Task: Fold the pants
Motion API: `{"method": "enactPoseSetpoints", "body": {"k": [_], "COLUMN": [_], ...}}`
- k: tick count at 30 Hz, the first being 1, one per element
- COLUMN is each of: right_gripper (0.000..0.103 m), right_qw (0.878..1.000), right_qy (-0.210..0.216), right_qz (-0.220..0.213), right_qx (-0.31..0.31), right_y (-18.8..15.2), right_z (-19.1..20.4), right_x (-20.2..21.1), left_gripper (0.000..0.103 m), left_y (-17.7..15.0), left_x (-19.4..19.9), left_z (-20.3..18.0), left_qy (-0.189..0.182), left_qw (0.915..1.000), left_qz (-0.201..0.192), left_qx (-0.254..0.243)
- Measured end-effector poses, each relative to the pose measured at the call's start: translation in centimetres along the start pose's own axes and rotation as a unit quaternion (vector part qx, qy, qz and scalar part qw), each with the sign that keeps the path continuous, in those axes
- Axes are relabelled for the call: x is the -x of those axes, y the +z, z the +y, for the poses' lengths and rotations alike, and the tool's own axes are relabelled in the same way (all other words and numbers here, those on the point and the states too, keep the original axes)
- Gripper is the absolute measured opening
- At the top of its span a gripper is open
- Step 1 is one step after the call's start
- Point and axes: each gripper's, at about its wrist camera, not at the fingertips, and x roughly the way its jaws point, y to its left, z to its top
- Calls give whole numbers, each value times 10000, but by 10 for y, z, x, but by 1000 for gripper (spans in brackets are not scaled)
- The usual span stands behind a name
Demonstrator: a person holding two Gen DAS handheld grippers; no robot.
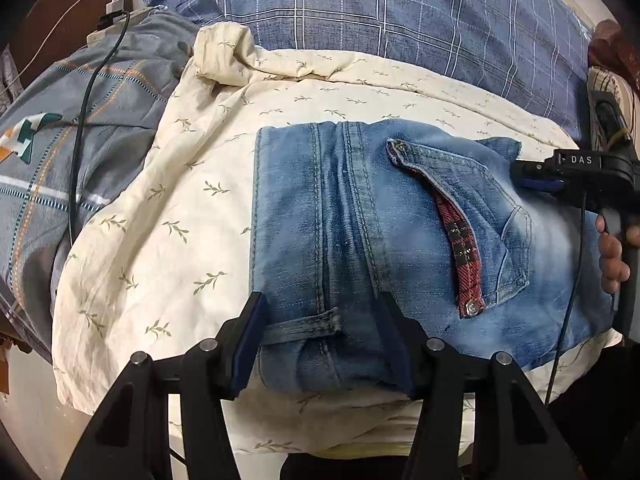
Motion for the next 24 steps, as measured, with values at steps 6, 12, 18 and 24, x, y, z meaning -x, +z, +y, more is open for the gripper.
{"method": "enactPoseSetpoints", "body": {"k": [6,12,18,24], "right_gripper": [33,33,33,33], "right_qw": [9983,9998,9985,9931], "right_qy": [424,-177,-372,-410], "right_qz": [-394,-23,6,-875], "right_qx": [81,90,-409,-667], "right_y": [-18,-62,-85,-95], "right_z": [11,-18,-70,-107], "right_x": [45,68,90,151], "left_gripper": [57,60,61,64], "left_y": [7,2,6,16], "left_x": [21,-7,13,45], "left_z": [0,2,-9,-42], "left_qy": [53,540,668,617], "left_qw": [9996,9982,9977,9967], "left_qz": [-243,250,88,-407], "left_qx": [101,-10,-71,-340]}}
